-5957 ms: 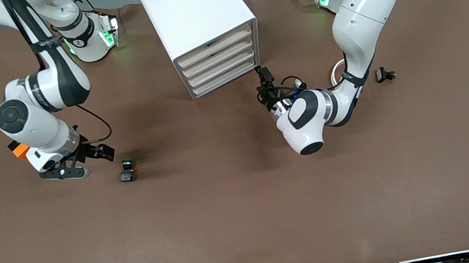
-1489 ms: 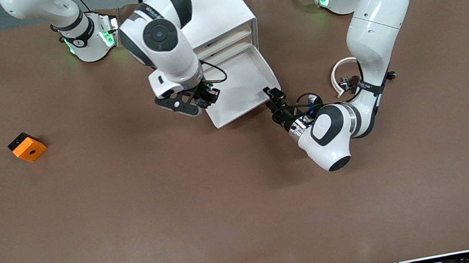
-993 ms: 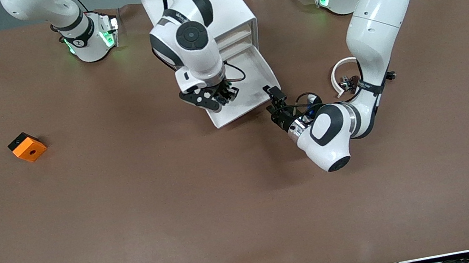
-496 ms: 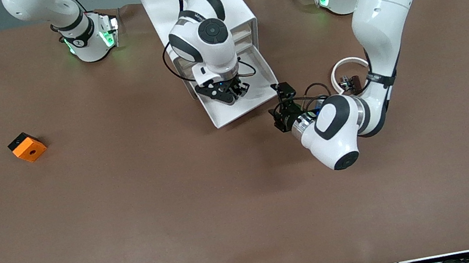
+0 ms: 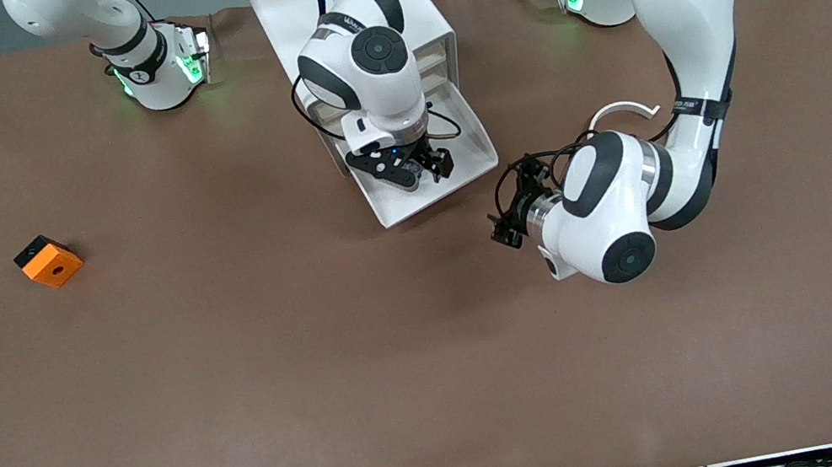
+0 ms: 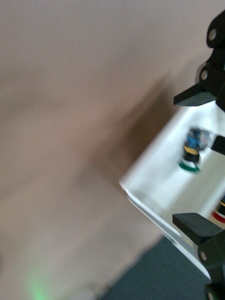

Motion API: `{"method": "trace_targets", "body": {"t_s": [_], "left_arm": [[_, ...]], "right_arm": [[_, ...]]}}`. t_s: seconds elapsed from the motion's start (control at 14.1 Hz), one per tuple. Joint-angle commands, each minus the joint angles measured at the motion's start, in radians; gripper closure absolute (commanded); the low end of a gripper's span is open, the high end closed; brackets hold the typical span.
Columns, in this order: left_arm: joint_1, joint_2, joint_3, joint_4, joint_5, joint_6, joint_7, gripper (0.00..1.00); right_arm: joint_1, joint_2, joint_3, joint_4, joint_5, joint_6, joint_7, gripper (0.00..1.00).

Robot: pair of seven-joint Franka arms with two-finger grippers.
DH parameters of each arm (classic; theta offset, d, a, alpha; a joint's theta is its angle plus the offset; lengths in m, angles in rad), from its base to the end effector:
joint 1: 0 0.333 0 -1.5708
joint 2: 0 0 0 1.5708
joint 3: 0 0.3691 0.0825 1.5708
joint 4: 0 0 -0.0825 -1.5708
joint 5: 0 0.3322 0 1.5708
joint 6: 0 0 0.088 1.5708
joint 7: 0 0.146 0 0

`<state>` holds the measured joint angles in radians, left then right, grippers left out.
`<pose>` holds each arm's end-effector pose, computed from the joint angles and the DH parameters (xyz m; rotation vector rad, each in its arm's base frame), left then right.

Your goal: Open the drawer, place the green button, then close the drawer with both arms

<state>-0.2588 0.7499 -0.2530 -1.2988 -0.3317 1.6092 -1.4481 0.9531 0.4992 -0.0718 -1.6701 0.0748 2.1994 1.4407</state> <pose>0.5802 -0.3313 0.3236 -2.5280 -1.4656 0.9840 0.4125 0.5184 0.3560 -2.9662 0.9065 0.0188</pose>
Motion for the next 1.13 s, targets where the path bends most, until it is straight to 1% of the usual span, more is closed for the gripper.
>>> {"method": "trace_targets", "body": {"t_s": [0.0, 0.07, 0.21, 0.35, 0.43, 0.5, 0.64, 0.71, 0.85, 0.99, 1.06], "left_arm": [[-0.022, -0.027, 0.004, -0.031, 0.084, 0.163, 0.055, 0.00], [-0.026, -0.027, 0.001, -0.033, 0.151, 0.220, 0.057, 0.00], [-0.052, -0.026, -0.017, -0.065, 0.247, 0.296, 0.092, 0.00], [-0.083, -0.029, -0.037, -0.108, 0.372, 0.380, 0.162, 0.00], [-0.091, -0.020, -0.043, -0.109, 0.426, 0.417, 0.167, 0.00], [-0.094, -0.014, -0.051, -0.114, 0.468, 0.440, 0.169, 0.00], [-0.111, -0.014, -0.087, -0.131, 0.580, 0.466, 0.184, 0.00], [-0.125, -0.014, -0.092, -0.137, 0.598, 0.480, 0.186, 0.00], [-0.131, -0.014, -0.097, -0.163, 0.605, 0.530, 0.198, 0.00], [-0.161, -0.017, -0.103, -0.213, 0.655, 0.610, 0.204, 0.00], [-0.160, -0.020, -0.104, -0.249, 0.686, 0.674, 0.204, 0.00]], "right_arm": [[-0.086, -0.008, 0.009, 0.079, -0.012, -0.142, -0.130, 0.00], [-0.121, -0.019, 0.009, 0.093, -0.012, -0.192, -0.184, 0.00], [-0.201, -0.059, 0.009, 0.115, -0.010, -0.288, -0.311, 0.00], [-0.281, -0.108, 0.009, 0.118, -0.010, -0.366, -0.414, 0.00], [-0.331, -0.138, 0.007, 0.116, -0.012, -0.398, -0.471, 0.00], [-0.382, -0.165, 0.007, 0.118, -0.012, -0.433, -0.540, 0.00], [-0.488, -0.215, 0.006, 0.118, -0.016, -0.496, -0.713, 0.00], [-0.537, -0.234, 0.004, 0.118, -0.030, -0.527, -0.812, 0.00], [-0.615, -0.274, -0.003, 0.118, -0.091, -0.582, -1.009, 0.00], [-0.695, -0.306, -0.003, 0.118, -0.096, -0.622, -1.162, 0.00], [-0.730, -0.320, -0.005, 0.118, -0.096, -0.638, -1.224, 0.00]]}}
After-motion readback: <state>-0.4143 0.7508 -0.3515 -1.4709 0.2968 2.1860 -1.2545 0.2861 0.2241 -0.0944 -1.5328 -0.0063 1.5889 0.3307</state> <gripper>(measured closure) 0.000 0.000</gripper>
